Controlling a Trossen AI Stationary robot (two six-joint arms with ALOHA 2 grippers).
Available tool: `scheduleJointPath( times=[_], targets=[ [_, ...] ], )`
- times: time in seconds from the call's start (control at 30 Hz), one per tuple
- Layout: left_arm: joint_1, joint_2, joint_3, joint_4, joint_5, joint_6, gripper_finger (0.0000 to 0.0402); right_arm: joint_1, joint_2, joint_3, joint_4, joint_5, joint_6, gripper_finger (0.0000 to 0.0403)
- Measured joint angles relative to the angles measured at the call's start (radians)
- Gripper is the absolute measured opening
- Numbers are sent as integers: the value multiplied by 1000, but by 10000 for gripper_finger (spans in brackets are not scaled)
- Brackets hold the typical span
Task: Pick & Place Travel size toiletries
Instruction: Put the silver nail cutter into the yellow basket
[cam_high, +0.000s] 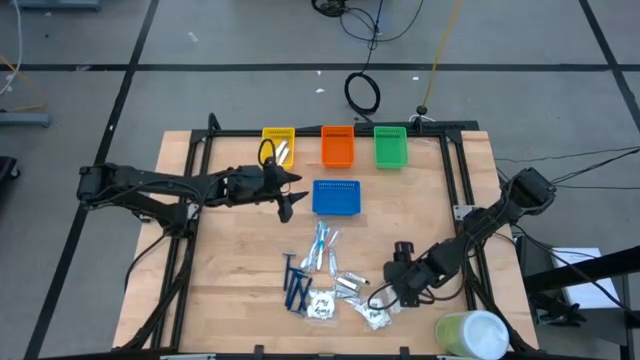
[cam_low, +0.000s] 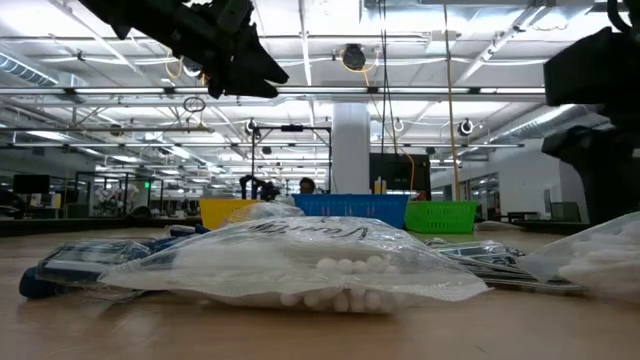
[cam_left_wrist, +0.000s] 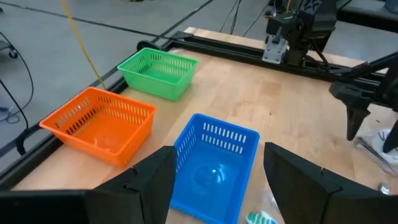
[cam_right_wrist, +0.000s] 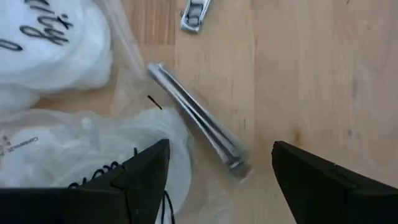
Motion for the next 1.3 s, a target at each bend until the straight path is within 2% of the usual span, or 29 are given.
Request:
scheduleJointPath(
  times=[0.23, 0.47, 0.63, 0.83, 1.03, 1.3],
  targets=[
    [0, 0, 0, 1, 0, 0, 239, 10, -51, -2, -11, -186, 129, 269],
    [1, 0, 0, 4, -18, 15, 239, 0, -76, -2, -2, -77, 26, 269],
    [2, 0, 0, 0, -35, 15, 239, -33, -76, -11, 52, -36, -26, 269],
    [2, 0, 0, 0, -35, 15, 239, -48, -75, -99, 211, -55, -45, 266],
    [2, 0, 0, 0, -35, 14, 239, -41, -77, -166, 223, -47, 30, 236],
    [2, 0, 0, 0, -43, 14, 239, -40, -77, -181, 256, -50, 23, 177]
  ],
)
